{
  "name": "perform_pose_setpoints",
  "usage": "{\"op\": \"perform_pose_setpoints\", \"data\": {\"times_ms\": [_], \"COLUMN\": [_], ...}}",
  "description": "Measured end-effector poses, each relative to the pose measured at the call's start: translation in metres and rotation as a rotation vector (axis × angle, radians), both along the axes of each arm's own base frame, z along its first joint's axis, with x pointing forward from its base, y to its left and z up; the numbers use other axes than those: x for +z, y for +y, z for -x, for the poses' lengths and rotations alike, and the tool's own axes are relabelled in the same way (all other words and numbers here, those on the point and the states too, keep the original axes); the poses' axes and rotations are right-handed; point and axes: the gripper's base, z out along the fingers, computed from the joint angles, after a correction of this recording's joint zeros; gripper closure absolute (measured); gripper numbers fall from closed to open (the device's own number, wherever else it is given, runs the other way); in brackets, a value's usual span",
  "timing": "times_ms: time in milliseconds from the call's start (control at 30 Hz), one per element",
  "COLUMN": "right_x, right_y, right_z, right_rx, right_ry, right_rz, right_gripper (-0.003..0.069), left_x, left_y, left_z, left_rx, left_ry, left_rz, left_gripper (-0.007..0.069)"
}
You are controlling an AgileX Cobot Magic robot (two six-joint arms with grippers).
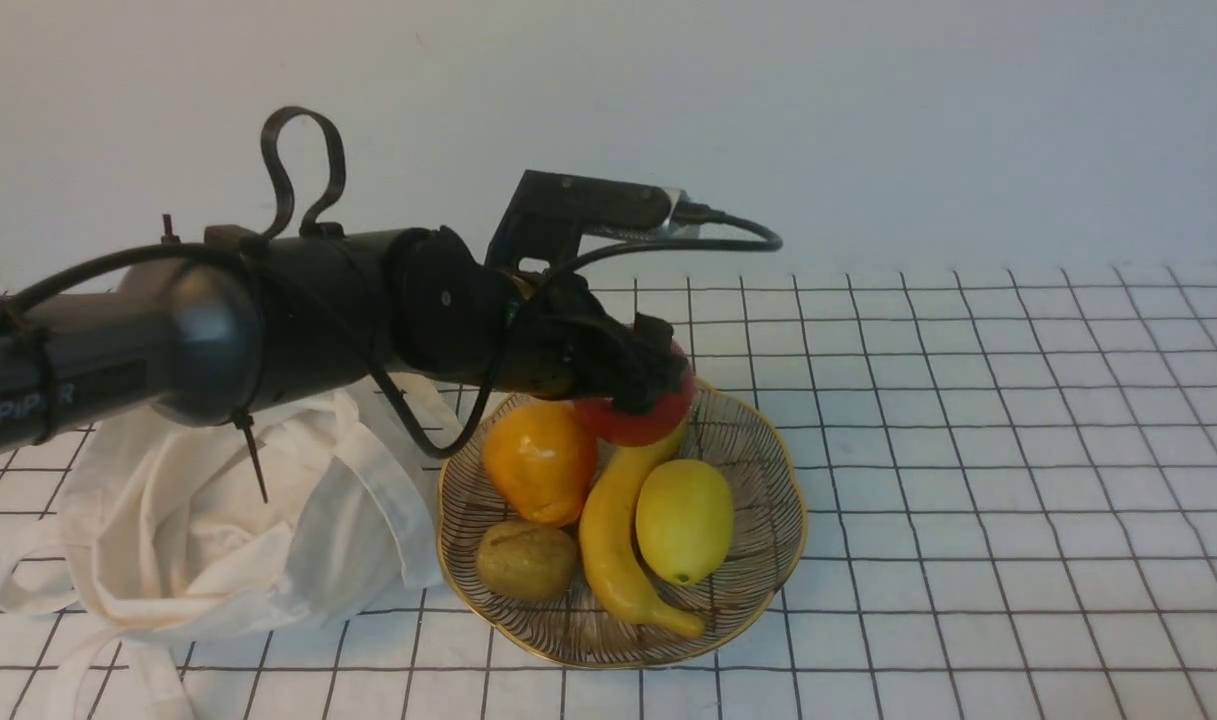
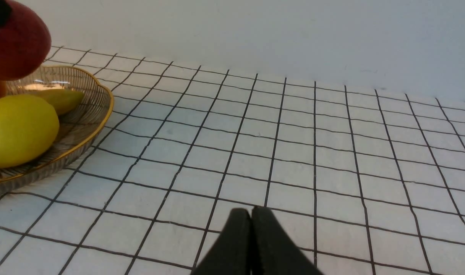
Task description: Take the fruit out of the bag on the white checkered tablecloth and place them on the plate.
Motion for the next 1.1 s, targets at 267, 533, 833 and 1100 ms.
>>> {"op": "perform_pose_setpoints", "data": {"times_ms": [267,533,833,1100], "right_x": [0.0,0.0,0.0,0.0], "right_y": [0.0,0.0,0.0,0.0], "right_z": [0.0,0.0,0.0,0.0], "right_rx": [0.0,0.0,0.0,0.0], "right_ry": [0.0,0.0,0.0,0.0], "right_rz": [0.0,0.0,0.0,0.0], "right_gripper": [0.0673,0.0673,0.0673,0.0673], "left_x": [0.009,0.083,0.198,0.208], "left_y": [0.002,0.02,0.078,0.13], "left_z": [0.004,0.036,0.132,0.208], "left_rx": [-0.026,-0.084,-0.084,0.027], "left_ry": [-0.011,-0.175,-0.429,-0.501], "left_rz": [-0.012,-0.015,0.039,0.104], "left_gripper": [-0.0058,0.0242,0.063,0.0632]}}
